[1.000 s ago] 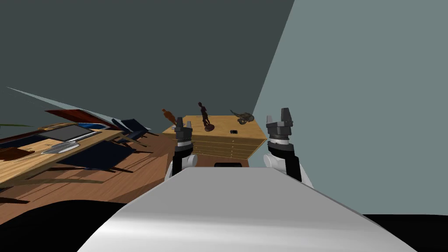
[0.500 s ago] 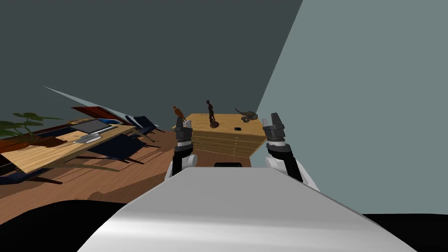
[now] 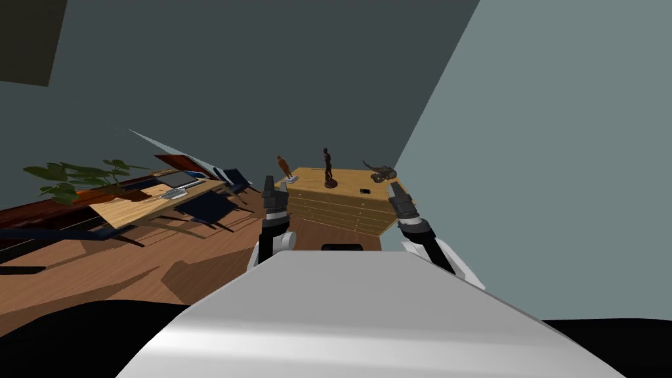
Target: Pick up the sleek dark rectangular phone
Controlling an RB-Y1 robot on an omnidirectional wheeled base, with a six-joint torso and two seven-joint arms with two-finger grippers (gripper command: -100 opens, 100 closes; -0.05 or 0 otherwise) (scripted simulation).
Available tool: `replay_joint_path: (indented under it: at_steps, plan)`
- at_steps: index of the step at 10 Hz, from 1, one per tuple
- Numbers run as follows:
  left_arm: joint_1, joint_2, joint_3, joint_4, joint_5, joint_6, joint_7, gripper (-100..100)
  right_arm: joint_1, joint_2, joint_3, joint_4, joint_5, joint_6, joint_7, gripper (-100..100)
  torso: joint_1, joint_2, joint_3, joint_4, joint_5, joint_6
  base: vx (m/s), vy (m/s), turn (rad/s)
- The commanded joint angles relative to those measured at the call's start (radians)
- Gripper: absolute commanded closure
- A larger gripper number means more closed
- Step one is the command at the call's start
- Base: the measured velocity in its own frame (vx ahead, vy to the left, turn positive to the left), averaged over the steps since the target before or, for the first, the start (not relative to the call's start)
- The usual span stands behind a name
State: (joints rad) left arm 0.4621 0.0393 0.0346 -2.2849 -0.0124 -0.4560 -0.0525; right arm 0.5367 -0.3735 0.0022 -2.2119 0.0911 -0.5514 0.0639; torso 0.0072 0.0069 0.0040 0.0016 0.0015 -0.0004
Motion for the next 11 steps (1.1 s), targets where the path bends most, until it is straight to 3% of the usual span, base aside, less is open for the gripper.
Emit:
replay_joint_path:
  at_steps: [1, 11]
  plan:
    - [0.000, 0.000, 0.000, 0.000, 0.000, 0.000, 0.000, 0, 0.003, -0.044, 0.005, 0.018, 0.012, -0.009, 0.003, -100, 0.000, 0.000, 0.000, 0.000, 0.000, 0.000, -0.062, 0.102, 0.092]
    - [0.000, 0.000, 0.000, 0.000, 0.000, 0.000, 0.000, 0, 0.062, -0.323, 0.095, 0.262, 0.161, -0.116, 0.046, -100, -0.005, -0.006, -0.003, -0.001, -0.001, 0.001, -0.020, 0.081, 0.167]
